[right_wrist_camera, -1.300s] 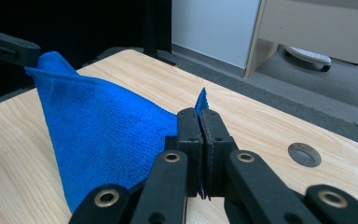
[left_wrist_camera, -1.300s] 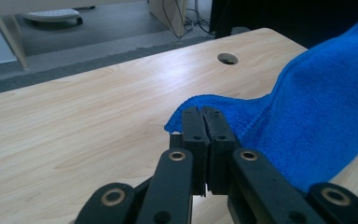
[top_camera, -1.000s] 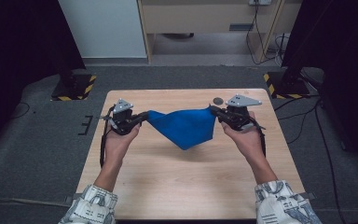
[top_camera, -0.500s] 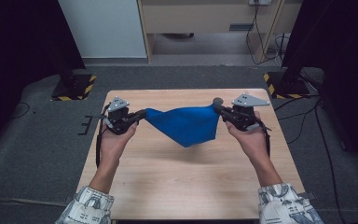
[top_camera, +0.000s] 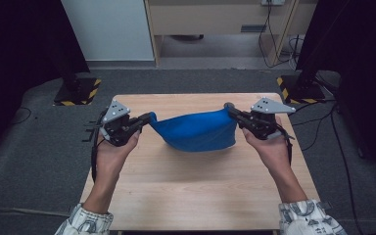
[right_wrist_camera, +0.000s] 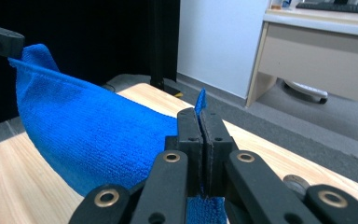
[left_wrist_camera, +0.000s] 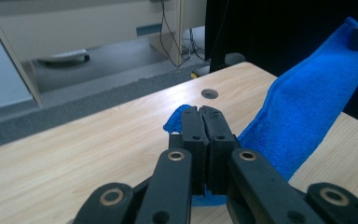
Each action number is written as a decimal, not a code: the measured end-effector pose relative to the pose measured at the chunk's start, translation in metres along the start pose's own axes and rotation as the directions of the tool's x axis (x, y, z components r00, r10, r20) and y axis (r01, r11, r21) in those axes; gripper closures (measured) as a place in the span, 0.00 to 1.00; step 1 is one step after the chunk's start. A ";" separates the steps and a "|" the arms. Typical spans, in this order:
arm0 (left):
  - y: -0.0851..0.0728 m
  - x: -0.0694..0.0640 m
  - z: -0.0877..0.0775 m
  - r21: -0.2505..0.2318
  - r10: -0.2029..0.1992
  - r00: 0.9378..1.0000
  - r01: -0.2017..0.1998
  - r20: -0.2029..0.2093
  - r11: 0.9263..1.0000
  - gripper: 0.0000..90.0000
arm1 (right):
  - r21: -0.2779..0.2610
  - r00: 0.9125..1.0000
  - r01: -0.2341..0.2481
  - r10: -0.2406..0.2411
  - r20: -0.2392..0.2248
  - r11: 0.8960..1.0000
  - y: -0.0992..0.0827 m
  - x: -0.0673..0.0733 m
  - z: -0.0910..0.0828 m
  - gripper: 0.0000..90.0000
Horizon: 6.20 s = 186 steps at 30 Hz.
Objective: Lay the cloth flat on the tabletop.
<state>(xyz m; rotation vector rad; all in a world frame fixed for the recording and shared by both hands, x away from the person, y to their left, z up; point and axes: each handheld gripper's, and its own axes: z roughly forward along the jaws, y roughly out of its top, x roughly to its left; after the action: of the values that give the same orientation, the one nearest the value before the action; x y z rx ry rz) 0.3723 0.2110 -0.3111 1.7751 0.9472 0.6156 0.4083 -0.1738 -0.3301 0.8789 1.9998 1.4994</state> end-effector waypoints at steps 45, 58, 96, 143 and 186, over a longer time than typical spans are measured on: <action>-0.042 0.070 0.206 0.250 -0.145 0.983 0.169 -0.113 0.953 0.58 | 0.218 0.927 -0.223 0.137 0.348 0.950 -0.090 -0.112 0.135 0.39; -0.066 0.055 0.170 0.267 -0.067 0.996 0.078 -0.051 0.960 0.42 | 0.267 0.954 -0.205 0.131 0.271 0.941 -0.110 -0.092 0.107 0.48; -0.171 0.028 0.108 0.266 0.029 0.998 -0.044 0.063 0.963 0.27 | 0.273 0.986 -0.141 0.109 0.130 0.952 -0.172 -0.018 0.014 0.49; -0.180 0.017 0.152 0.331 0.030 0.996 -0.055 0.079 0.942 0.36 | 0.453 0.992 -0.125 0.106 0.067 0.883 -0.201 -0.007 0.024 0.50; -0.111 0.013 0.111 0.389 0.024 0.984 -0.091 0.175 0.917 0.96 | 0.325 0.998 -0.057 0.067 -0.020 0.944 -0.136 -0.006 -0.009 0.97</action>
<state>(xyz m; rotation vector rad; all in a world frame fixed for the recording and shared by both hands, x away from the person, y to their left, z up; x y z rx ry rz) 0.4281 0.1858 -0.4560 2.1835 0.9519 0.3150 0.3782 -0.2100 -0.4579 1.0629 2.3033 1.2388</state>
